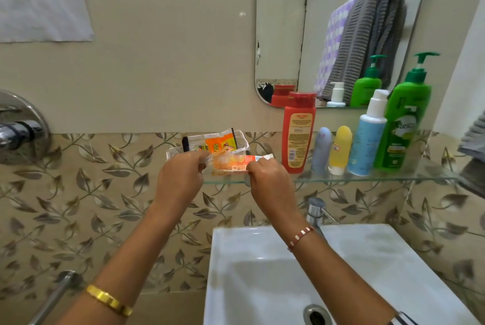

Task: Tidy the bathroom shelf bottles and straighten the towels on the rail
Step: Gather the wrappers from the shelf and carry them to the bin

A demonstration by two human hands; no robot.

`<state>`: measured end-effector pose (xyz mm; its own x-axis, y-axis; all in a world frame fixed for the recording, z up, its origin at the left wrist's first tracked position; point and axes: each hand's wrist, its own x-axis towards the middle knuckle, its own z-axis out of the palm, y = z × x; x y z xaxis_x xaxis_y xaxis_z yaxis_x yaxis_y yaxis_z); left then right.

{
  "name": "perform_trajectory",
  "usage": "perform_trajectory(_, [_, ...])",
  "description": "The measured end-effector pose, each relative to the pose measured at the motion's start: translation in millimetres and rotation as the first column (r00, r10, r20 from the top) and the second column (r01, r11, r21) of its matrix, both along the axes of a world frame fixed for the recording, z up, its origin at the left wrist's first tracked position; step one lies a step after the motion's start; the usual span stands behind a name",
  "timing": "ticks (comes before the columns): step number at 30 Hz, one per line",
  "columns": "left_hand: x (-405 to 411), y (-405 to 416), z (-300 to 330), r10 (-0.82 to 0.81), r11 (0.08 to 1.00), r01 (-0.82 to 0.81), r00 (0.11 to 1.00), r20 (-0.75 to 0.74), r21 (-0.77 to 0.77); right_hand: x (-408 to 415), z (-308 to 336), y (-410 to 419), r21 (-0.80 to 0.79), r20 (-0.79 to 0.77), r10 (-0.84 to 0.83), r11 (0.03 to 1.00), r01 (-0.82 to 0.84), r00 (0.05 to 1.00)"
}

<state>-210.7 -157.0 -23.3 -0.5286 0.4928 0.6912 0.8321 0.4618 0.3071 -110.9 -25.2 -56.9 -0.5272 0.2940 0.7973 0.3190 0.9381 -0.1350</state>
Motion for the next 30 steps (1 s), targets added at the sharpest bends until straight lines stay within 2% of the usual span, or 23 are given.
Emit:
perform_trajectory(11, [110, -57, -20, 0.106, 0.993, -0.108, 0.993, 0.059, 0.039, 87, -9, -45, 0.081, -0.052, 0.102, 0.992, -0.097, 0.993])
perform_trajectory(18, [184, -123, -63, 0.228, 0.971, -0.237, 0.956, 0.186, 0.023, 129, -53, -98, -0.009, -0.004, 0.265, 0.964, -0.265, 0.964])
perform_trajectory(24, [211, -188, -101, 0.392, 0.919, -0.375, 0.849, 0.355, -0.118, 141, -92, -155, -0.098, 0.106, 0.385, 0.922, -0.376, 0.917])
perform_trajectory(30, [214, -238, -149, 0.394, 0.913, -0.385, 0.753, 0.527, -0.132, 135, -136, -202, -0.167, 0.281, 0.426, 0.904, -0.393, 0.86])
